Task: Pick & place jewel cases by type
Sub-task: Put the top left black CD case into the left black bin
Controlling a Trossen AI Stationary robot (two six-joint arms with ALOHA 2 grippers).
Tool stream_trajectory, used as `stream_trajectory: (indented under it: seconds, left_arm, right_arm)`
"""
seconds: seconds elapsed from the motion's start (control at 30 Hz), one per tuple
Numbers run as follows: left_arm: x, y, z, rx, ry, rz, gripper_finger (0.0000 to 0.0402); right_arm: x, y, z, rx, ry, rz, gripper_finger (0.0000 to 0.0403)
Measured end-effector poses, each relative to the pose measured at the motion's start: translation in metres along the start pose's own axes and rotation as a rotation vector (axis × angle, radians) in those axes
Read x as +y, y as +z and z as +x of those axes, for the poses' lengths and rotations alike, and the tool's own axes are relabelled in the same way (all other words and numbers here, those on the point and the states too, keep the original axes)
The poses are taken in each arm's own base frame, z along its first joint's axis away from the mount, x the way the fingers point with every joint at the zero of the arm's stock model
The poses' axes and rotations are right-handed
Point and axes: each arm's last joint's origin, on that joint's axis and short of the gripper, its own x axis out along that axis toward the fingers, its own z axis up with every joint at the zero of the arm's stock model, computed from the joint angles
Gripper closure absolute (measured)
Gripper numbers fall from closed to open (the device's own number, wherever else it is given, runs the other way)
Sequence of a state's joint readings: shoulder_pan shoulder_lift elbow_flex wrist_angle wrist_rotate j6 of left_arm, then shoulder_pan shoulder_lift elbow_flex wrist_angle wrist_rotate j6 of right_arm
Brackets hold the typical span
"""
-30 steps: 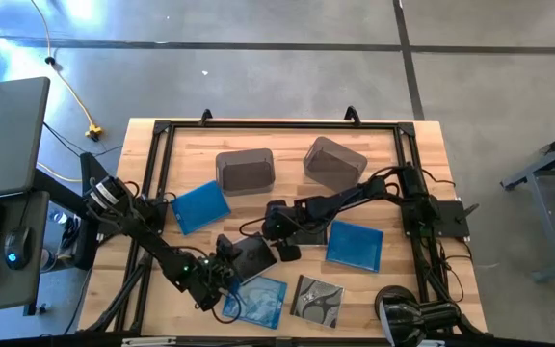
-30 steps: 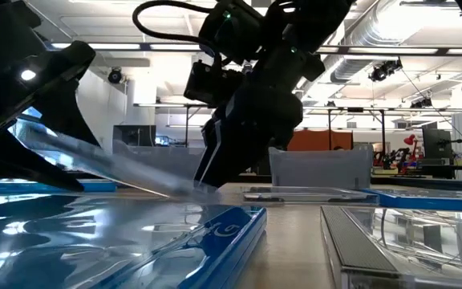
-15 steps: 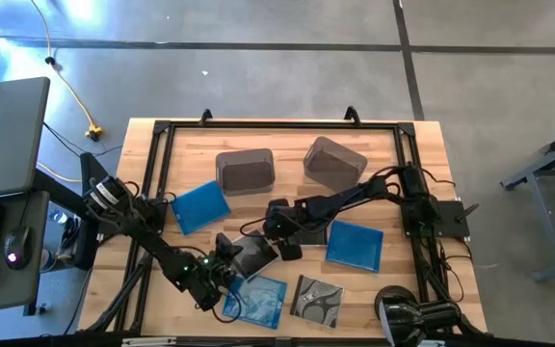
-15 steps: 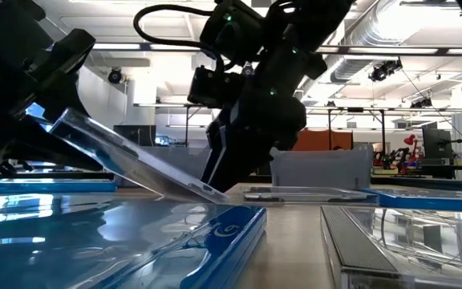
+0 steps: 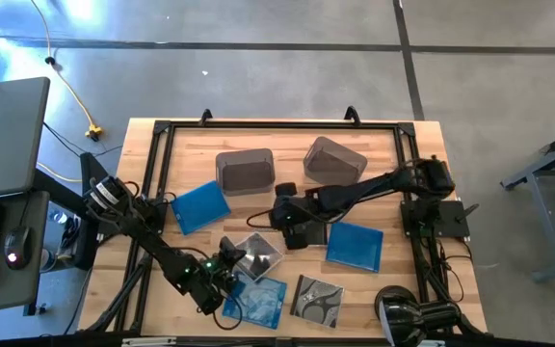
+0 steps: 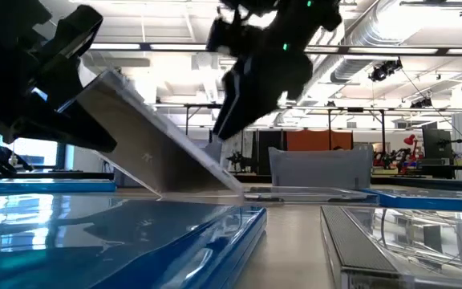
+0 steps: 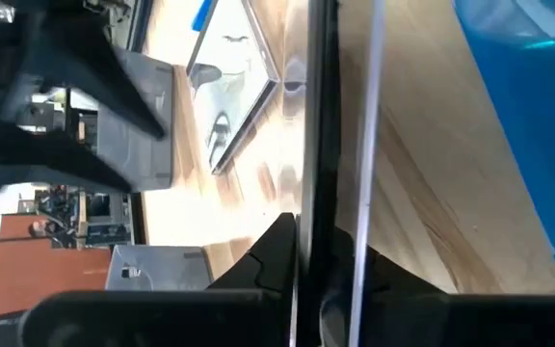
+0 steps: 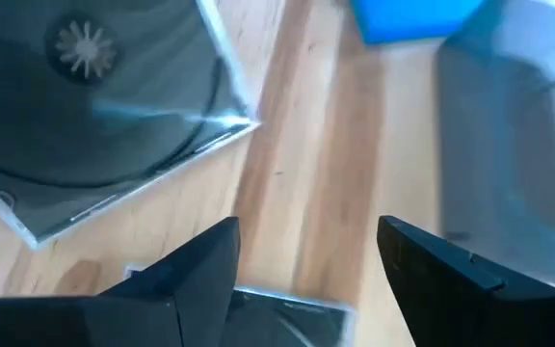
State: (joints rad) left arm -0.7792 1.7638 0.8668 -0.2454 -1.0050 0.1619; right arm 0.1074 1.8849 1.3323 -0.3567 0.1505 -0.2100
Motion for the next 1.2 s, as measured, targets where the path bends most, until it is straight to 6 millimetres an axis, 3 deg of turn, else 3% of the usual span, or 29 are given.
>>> stream_trajectory:
  seconds: [0.4, 0.57, 0.7, 0.83, 1.2]
  left_arm:
    - [0.020, 0.016, -0.009, 0.065, 0.084, 0.111, 0.0378]
    - [0.039, 0.022, -0.015, 0.141, 0.181, 0.213, 0.0378]
    - [0.061, 0.017, -0.007, 0.243, 0.199, 0.229, 0.0378]
    - [0.085, 0.003, 0.007, 0.377, 0.211, 0.234, 0.0378]
    - [0.141, -0.052, 0.048, 0.747, 0.167, 0.253, 0.0378]
  right_arm:
    - [0.000, 0.023, -0.100, -0.204, -0.039, -0.007, 0.0159]
    - [0.006, 0.027, -0.142, -0.300, -0.058, -0.013, 0.0159]
    - [0.011, 0.028, -0.165, -0.357, -0.073, -0.018, 0.0159]
    - [0.018, 0.028, -0.174, -0.382, -0.060, -0.030, 0.0159]
    - [0.025, 0.027, -0.175, -0.363, -0.067, -0.049, 0.0159]
